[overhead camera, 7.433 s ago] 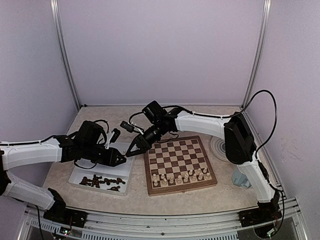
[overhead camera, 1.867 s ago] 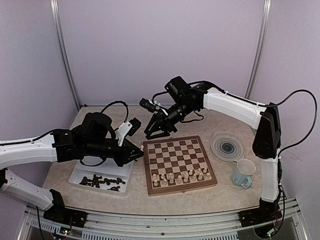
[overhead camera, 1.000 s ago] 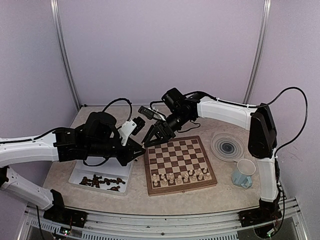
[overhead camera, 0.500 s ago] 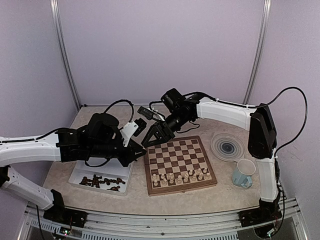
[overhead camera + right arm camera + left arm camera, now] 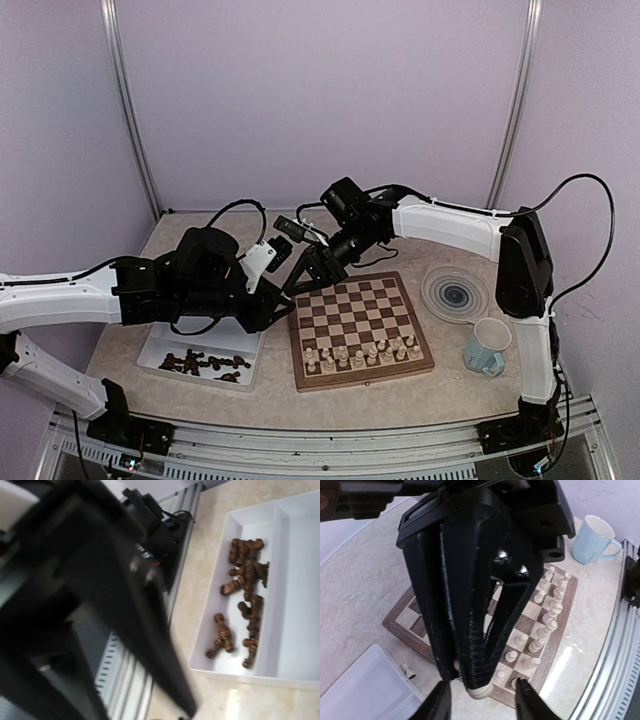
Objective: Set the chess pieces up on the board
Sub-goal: Pass from the left arm to the right, then place the pawn at d2.
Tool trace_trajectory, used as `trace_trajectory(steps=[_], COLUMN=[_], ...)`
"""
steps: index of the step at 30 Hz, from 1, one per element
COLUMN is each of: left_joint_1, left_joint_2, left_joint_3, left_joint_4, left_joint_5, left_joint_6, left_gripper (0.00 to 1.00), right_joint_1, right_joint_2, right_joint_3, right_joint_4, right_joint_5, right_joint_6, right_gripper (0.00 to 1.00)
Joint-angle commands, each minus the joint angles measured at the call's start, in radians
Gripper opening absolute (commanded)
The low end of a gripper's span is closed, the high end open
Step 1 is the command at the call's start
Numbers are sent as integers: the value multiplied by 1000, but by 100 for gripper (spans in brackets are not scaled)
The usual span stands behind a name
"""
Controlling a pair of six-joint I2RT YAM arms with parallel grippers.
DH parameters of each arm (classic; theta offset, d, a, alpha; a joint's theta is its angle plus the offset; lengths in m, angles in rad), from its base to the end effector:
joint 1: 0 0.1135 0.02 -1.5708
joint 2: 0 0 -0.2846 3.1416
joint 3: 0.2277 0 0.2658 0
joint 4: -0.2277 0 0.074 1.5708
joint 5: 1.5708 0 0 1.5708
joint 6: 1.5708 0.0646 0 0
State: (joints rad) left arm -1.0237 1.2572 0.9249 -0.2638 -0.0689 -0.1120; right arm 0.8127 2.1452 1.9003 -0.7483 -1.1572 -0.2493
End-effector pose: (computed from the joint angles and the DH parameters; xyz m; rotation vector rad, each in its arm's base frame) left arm 0.1656 -0.2634 0.2787 0.9420 2.0135 -0.5690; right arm 0.2974 0.4001 0.2641 -1.6141 1.8304 1.7010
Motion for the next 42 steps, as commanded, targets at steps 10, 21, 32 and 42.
trace_trajectory(steps=[10,21,32,42], left_joint_1=[226,422,427,427], left_joint_2=[-193,-293,-256,-261], left_joint_3=[-161,-222,-216,-218], left_joint_4=[49,107,102,101], left_joint_5=[29,29,36,40], left_joint_6=[-86,-115,-122,-124], left_gripper=[72,75,75,74], right_joint_1=[-30,-28,17,50], right_joint_2=[-224,-427,-408,-343], right_joint_3=[-195,-615,-725,-705], right_joint_4=[-5,175,229,204], right_joint_5=[440,696,743,740], right_joint_6=[-231,-325,-374,-387], right_gripper=[5,4,5,6])
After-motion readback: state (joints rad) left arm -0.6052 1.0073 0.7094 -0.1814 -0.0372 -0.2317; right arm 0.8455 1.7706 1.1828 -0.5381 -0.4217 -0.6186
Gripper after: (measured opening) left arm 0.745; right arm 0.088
